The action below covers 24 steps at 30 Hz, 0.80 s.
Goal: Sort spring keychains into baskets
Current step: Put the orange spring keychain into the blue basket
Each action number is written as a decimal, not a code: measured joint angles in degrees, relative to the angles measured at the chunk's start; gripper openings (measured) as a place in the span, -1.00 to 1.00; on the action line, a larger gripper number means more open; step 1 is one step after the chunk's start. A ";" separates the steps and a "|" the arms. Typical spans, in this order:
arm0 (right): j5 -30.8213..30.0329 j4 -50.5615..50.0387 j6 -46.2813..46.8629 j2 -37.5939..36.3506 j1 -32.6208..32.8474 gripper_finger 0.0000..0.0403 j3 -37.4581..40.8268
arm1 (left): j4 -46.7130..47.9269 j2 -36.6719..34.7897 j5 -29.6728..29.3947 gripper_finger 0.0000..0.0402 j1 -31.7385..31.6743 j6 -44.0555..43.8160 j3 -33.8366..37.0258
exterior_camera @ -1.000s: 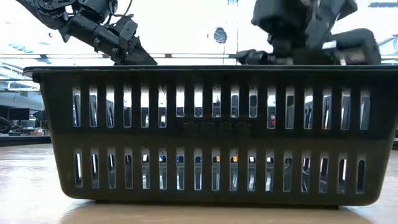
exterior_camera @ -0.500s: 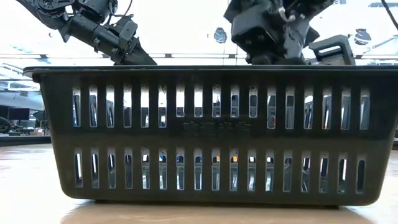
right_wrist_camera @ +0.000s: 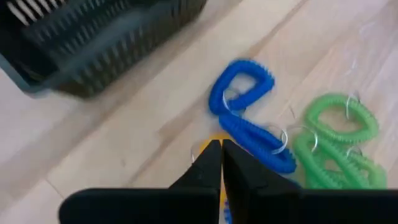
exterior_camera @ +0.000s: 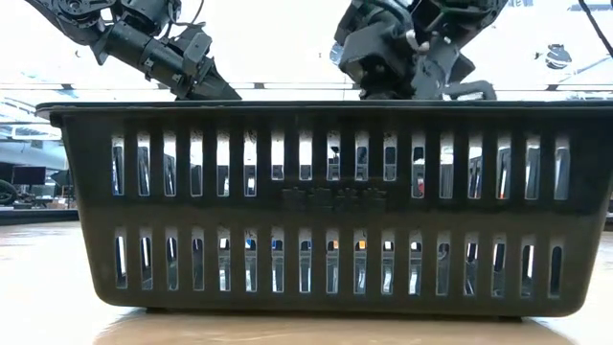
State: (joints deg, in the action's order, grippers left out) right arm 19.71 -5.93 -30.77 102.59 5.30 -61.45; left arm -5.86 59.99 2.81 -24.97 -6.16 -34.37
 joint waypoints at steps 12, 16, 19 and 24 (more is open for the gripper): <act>6.06 3.53 1.50 3.81 -2.86 -1.00 0.00 | -0.20 0.00 -0.74 -0.23 -0.02 -0.03 0.00; 6.14 4.27 2.40 5.42 -2.30 -1.00 0.02 | -0.19 0.00 -1.21 -0.20 -0.02 -0.03 0.00; 7.83 4.48 3.80 6.62 -2.27 -1.00 0.00 | -0.18 0.00 -1.42 -0.18 -0.02 -0.05 0.00; 9.02 1.93 5.68 6.75 -3.64 -1.00 0.00 | 0.17 0.00 -1.42 -0.19 -0.02 -0.27 0.00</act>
State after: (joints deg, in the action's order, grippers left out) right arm 28.73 -4.01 -25.09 109.34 1.65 -61.45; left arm -5.69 59.99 1.39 -24.99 -6.44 -34.37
